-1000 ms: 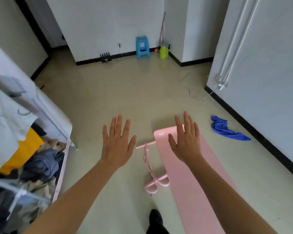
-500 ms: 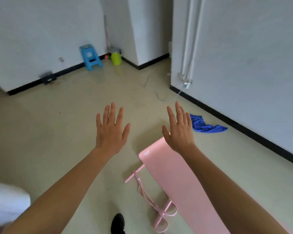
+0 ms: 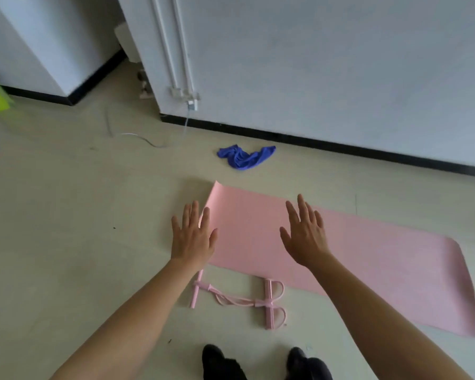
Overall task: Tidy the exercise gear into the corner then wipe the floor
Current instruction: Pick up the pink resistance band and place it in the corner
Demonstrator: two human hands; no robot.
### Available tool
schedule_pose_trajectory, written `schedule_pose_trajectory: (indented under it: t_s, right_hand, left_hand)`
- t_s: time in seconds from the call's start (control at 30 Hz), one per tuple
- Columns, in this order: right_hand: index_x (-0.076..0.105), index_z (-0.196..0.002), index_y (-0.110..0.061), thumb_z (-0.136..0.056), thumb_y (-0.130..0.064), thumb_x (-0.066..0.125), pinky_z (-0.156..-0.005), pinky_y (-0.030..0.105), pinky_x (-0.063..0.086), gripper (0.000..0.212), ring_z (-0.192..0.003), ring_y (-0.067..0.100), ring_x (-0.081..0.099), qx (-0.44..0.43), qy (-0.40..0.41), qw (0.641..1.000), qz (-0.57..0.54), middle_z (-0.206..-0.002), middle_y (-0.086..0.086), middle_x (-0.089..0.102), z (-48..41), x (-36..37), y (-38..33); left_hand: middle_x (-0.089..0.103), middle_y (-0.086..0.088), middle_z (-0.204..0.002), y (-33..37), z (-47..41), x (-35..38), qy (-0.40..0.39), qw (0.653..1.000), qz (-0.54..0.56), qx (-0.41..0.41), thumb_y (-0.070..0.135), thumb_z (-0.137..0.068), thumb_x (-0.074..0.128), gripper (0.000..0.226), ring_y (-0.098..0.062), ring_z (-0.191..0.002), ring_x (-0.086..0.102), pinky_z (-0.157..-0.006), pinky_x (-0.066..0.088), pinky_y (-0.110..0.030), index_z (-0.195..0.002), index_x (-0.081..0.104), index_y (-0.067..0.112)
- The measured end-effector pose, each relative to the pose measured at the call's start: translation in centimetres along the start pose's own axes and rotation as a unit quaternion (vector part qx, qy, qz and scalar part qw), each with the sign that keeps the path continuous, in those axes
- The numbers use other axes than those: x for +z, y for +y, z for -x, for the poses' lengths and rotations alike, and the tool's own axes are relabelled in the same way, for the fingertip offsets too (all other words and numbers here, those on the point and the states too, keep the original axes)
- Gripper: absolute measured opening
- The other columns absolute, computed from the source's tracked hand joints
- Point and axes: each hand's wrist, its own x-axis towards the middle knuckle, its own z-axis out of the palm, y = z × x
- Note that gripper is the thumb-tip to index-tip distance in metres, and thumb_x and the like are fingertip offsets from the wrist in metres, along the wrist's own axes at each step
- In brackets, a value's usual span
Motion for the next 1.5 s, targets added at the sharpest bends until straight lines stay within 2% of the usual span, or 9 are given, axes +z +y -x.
schedule_pose_trajectory:
  t_s: [0.1,0.27,0.53,0.7,0.8,1.07,1.23,1.37,1.5]
  right_hand:
    - [0.025,-0.158,-0.013,-0.098,-0.04,0.053,-0.119,0.052,0.023,0.072,-0.149,0.038,0.026,0.024,-0.02,0.999,0.007,-0.165,0.019,0.013,2.7,2.2,0.1]
    - [0.026,-0.157,-0.012,-0.097,-0.039,0.055,-0.118,0.051,0.027,0.072,-0.149,0.038,0.027,0.04,-0.057,0.998,0.001,-0.165,0.02,0.015,5.3,7.9,2.2]
    - [0.038,-0.152,-0.009,-0.094,-0.039,0.062,-0.109,0.052,0.041,0.07,-0.14,0.041,0.042,0.076,-0.117,0.99,-0.018,-0.159,0.023,0.031,10.1,24.9,4.5]
    - [0.037,-0.152,-0.006,-0.091,-0.029,0.065,-0.108,0.053,0.041,0.071,-0.139,0.043,0.042,0.083,-0.156,0.983,-0.046,-0.157,0.026,0.032,12.6,40.7,4.5]
    - [0.03,-0.154,-0.007,-0.09,-0.029,0.063,-0.109,0.053,0.041,0.076,-0.141,0.043,0.039,0.069,-0.168,0.982,-0.057,-0.158,0.025,0.03,13.7,50.5,4.6]
    - [0.029,-0.154,-0.005,-0.089,-0.02,0.065,-0.117,0.053,0.028,0.076,-0.145,0.04,0.03,0.014,-0.194,0.981,-0.014,-0.161,0.025,0.024,12.6,72.2,6.9]
    - [0.015,-0.159,-0.01,-0.09,-0.01,0.053,-0.122,0.055,0.004,0.079,-0.152,0.037,0.015,0.011,-0.183,0.982,0.049,-0.165,0.021,0.014,10.7,80.9,8.5]
    - [0.015,-0.158,-0.008,-0.087,-0.006,0.056,-0.122,0.061,0.003,0.082,-0.141,0.041,0.032,-0.007,-0.202,0.973,0.116,-0.148,0.023,0.037,9.3,83.9,9.0]
    - [0.029,-0.15,-0.004,-0.087,-0.005,0.041,-0.122,0.061,0.01,0.064,-0.119,0.041,0.048,-0.015,-0.207,0.966,0.154,-0.124,0.02,0.049,9.6,81.5,8.8]
  left_hand:
    - [0.005,-0.015,-0.164,-0.1,0.8,2.8,-0.034,0.999,-0.007,0.037,0.047,-0.102,0.022,0.065,-0.033,-0.151,0.005,-0.117,0.015,-0.058,-0.157,0.013,0.015]
    - [0.031,-0.019,-0.156,0.7,1.7,8.2,-0.065,0.996,-0.022,0.058,0.047,-0.097,0.019,0.066,-0.036,-0.144,0.03,-0.109,0.031,-0.058,-0.149,0.039,0.011]
    - [0.027,-0.019,-0.158,1.9,2.1,25.5,-0.152,0.98,-0.042,0.118,0.039,-0.093,0.052,0.066,-0.037,-0.145,0.03,-0.111,0.03,-0.058,-0.149,0.038,0.009]
    - [-0.004,-0.014,-0.164,2.4,1.6,41.8,-0.217,0.967,-0.035,0.127,0.044,-0.102,0.028,0.067,-0.032,-0.152,-0.002,-0.121,0.008,-0.053,-0.157,0.004,0.013]
    - [-0.009,-0.015,-0.164,2.4,1.1,52.1,-0.228,0.962,-0.044,0.141,0.044,-0.102,0.029,0.071,-0.031,-0.151,-0.005,-0.122,0.006,-0.053,-0.156,-0.003,0.011]
    - [-0.003,-0.018,-0.163,1.8,-2.1,73.6,-0.233,0.951,-0.1,0.178,0.034,-0.093,0.049,0.084,-0.035,-0.151,-0.002,-0.12,0.009,-0.056,-0.156,0.001,0.008]
    - [0.005,-0.024,-0.161,0.8,-6.0,82.0,-0.208,0.953,-0.146,0.166,0.018,-0.088,0.05,0.083,-0.039,-0.15,0.003,-0.116,0.008,-0.061,-0.155,0.002,0.004]
    - [0.048,-0.031,-0.13,0.6,-7.4,85.3,-0.16,0.967,-0.128,0.15,0.005,-0.094,0.031,0.051,-0.046,-0.122,0.047,-0.108,0.028,-0.063,-0.145,0.033,-0.003]
    - [0.06,-0.026,-0.092,0.0,-6.3,83.4,-0.119,0.962,-0.119,0.217,0.002,-0.085,0.032,0.032,-0.044,-0.09,0.059,-0.089,0.044,-0.054,-0.101,0.06,-0.003]
